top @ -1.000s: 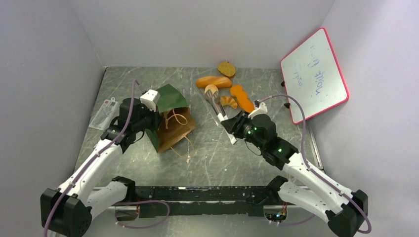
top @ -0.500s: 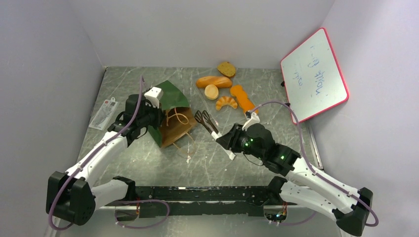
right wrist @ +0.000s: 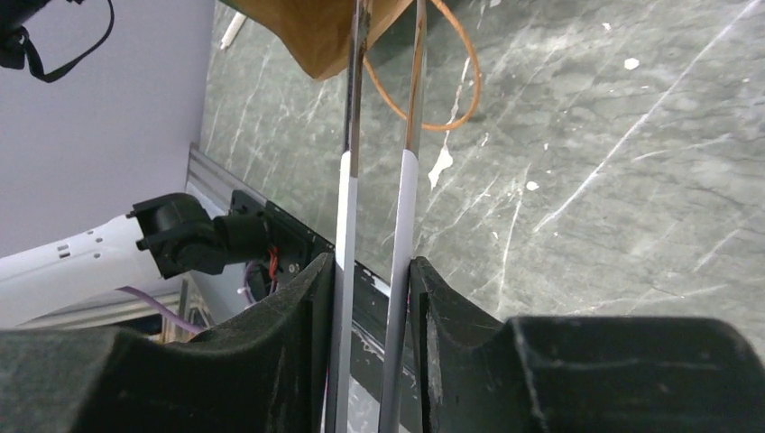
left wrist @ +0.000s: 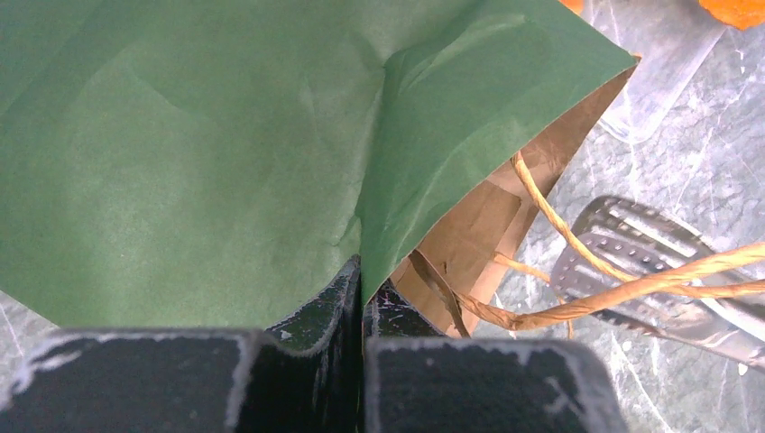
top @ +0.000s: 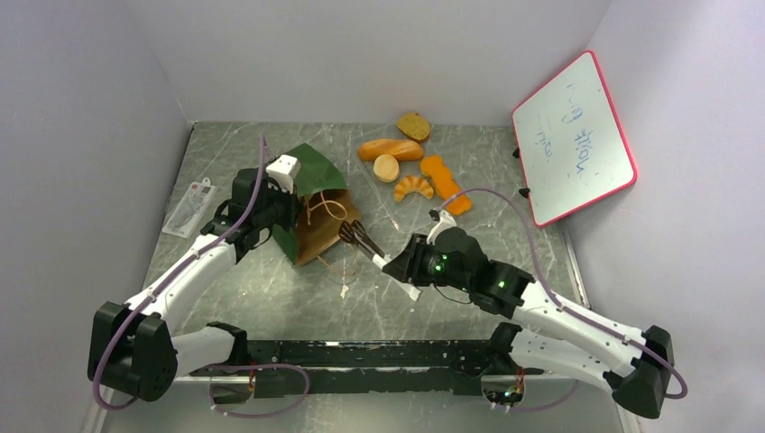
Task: Take the fake bread out of the paper bag
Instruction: Take out the fake bread from the paper bag, then place the fake bread in the container.
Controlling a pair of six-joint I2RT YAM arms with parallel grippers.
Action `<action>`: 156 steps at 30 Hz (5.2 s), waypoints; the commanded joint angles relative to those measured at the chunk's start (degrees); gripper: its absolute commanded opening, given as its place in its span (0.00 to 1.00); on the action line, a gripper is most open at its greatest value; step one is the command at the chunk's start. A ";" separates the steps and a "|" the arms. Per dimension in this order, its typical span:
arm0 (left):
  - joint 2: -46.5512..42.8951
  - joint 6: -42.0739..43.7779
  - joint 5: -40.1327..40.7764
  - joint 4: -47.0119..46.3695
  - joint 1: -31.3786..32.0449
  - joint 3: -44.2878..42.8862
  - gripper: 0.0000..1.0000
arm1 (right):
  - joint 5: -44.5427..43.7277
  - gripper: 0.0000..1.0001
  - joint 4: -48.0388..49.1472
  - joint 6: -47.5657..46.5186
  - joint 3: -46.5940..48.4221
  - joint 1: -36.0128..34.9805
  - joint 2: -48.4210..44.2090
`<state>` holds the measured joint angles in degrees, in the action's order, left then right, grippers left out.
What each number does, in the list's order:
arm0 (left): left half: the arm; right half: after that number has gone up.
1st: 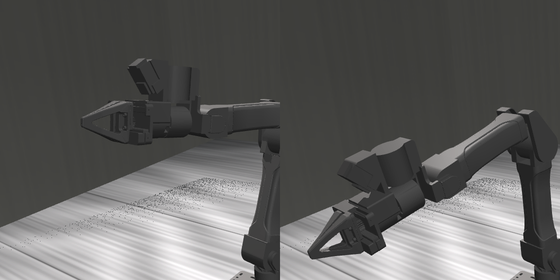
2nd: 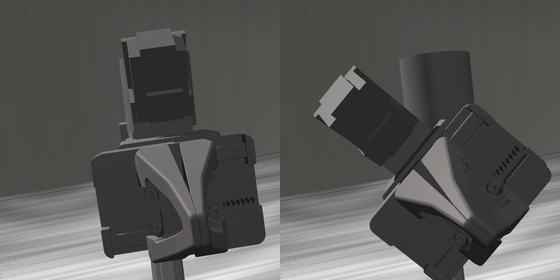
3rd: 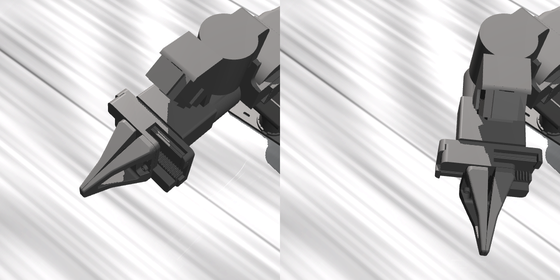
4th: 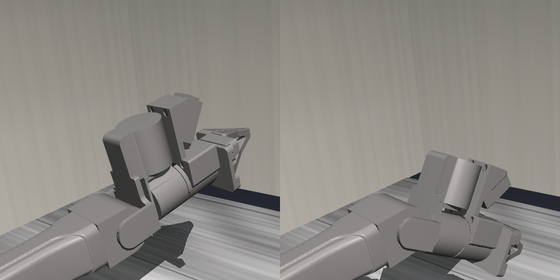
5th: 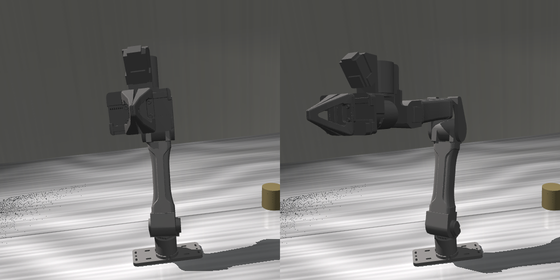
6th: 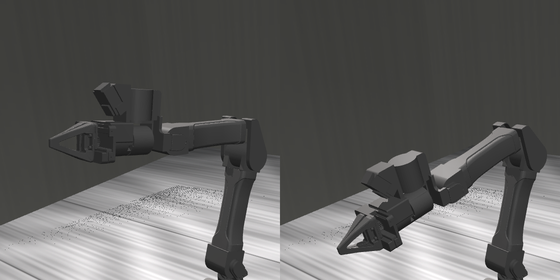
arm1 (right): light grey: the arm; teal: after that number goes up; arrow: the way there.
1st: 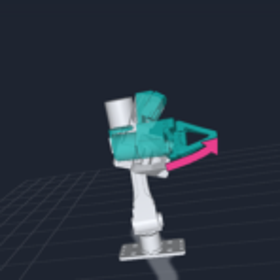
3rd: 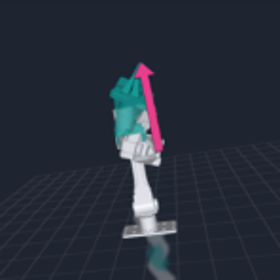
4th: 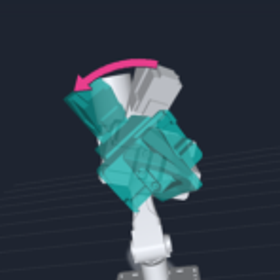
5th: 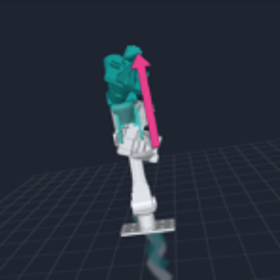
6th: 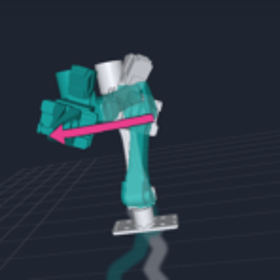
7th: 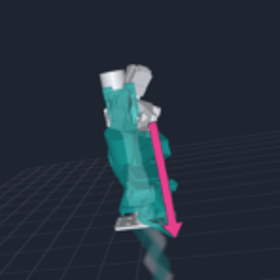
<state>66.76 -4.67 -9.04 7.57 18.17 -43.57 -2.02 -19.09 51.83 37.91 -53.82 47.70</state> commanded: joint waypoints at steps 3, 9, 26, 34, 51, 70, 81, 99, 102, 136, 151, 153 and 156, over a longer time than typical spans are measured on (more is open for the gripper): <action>-0.56 0.89 -1.64 -3.27 -0.33 -0.99 0.07 | 3.93 0.36 10.18 1.15 -1.19 -0.71 4.42; -1.10 0.71 -3.03 -3.79 -0.38 -0.30 0.07 | 4.97 0.36 18.29 1.59 0.74 -0.69 12.27; -3.69 -1.12 -5.91 -1.72 -0.43 -1.09 0.07 | 6.61 0.38 34.24 9.96 7.24 0.98 30.84; -4.85 -2.22 -5.94 -1.17 -0.38 -1.09 0.07 | 8.36 0.40 38.42 14.37 9.92 1.25 39.95; -5.84 -3.09 -6.68 -2.24 -0.33 0.85 0.07 | 11.73 0.43 46.51 24.08 7.79 4.15 44.12; -4.75 -3.12 -7.76 -3.44 0.14 0.78 0.07 | 15.97 0.44 47.29 26.44 13.23 5.04 51.93; -5.41 -3.11 -8.45 -3.48 1.02 1.44 0.07 | 18.73 0.46 47.67 27.04 17.63 5.22 57.57; -5.58 -2.99 -6.13 -2.75 1.34 1.34 0.07 | 23.62 0.05 52.83 30.02 19.77 5.41 62.25; -5.30 -3.59 -4.18 -2.38 1.34 1.05 0.07 | 23.51 0.00 53.02 30.08 17.51 5.96 61.37; 6.51 -9.04 22.32 2.19 0.78 -11.03 0.07 | 14.71 0.00 30.90 14.77 3.14 12.98 26.25; 11.60 -8.90 21.60 4.83 -0.85 -20.07 0.07 | -8.32 0.00 9.83 2.10 6.78 14.12 13.70; 11.93 -8.74 21.01 5.24 -1.02 -21.21 0.07 | -10.88 0.00 8.58 1.29 6.33 14.50 13.61; 12.07 -8.70 19.58 5.45 -1.29 -22.48 0.07 | -14.34 0.00 6.17 0.16 6.46 14.79 13.85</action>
<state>78.61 -13.34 12.36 12.53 17.54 -63.00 -8.16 -10.11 55.22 42.85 -39.68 62.63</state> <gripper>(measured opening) 0.073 0.230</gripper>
